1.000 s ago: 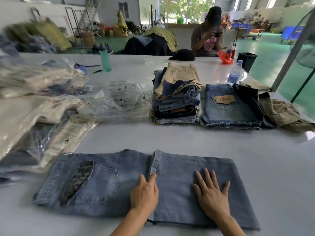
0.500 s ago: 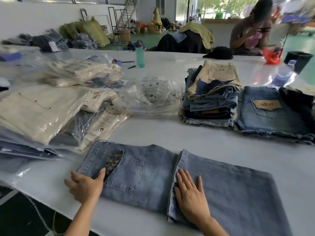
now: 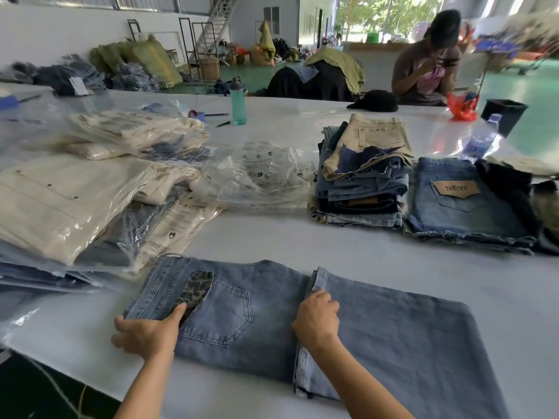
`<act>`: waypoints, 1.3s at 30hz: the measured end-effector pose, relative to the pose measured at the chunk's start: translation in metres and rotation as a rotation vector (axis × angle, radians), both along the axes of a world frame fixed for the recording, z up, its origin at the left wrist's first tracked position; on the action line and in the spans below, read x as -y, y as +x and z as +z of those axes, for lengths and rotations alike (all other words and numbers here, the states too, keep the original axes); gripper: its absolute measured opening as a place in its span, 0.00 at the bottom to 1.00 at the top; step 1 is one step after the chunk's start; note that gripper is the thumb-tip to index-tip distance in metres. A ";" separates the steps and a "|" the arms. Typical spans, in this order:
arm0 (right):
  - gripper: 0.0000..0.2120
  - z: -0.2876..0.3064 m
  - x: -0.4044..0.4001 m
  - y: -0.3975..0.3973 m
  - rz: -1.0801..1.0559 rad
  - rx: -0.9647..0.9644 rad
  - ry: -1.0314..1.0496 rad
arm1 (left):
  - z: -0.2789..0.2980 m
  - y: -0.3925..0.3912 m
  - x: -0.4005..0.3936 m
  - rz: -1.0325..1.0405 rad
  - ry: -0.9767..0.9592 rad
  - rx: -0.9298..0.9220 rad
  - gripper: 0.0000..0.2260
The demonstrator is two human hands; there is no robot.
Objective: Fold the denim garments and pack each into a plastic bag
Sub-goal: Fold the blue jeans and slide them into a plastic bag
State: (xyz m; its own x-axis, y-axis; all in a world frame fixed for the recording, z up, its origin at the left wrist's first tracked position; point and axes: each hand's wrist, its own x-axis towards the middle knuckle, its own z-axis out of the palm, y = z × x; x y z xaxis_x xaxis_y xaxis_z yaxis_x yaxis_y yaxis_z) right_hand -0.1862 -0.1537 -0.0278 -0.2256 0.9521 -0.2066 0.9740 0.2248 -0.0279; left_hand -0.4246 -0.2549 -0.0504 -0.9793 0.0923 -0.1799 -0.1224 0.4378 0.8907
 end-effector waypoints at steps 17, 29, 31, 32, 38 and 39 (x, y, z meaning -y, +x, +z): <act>0.08 0.029 -0.022 0.013 -0.044 -0.283 0.000 | 0.000 -0.014 0.004 0.019 0.359 0.265 0.36; 0.31 -0.039 -0.001 0.048 0.245 -0.215 0.043 | 0.005 -0.010 -0.004 -0.044 0.490 0.286 0.27; 0.33 -0.049 0.005 0.051 0.277 -0.179 0.054 | 0.023 0.003 -0.013 -0.038 0.468 0.142 0.24; 0.34 -0.052 0.005 0.051 0.279 -0.197 0.064 | 0.036 0.013 -0.019 -0.056 0.450 0.053 0.22; 0.27 0.001 -0.008 0.060 -0.183 -1.191 -0.504 | 0.121 0.124 -0.051 -0.374 0.294 -0.625 0.13; 0.30 0.014 -0.010 0.069 -0.319 -1.468 -0.648 | 0.129 0.151 -0.053 -0.478 0.279 -0.755 0.15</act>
State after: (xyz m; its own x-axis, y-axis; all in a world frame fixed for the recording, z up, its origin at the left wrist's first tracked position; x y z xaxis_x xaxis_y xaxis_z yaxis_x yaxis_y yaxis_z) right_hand -0.1173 -0.1435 -0.0135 -0.3999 0.8408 -0.3649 0.0305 -0.3857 -0.9221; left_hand -0.2736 -0.2016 0.0781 -0.6748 0.4590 0.5779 0.6694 0.0509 0.7412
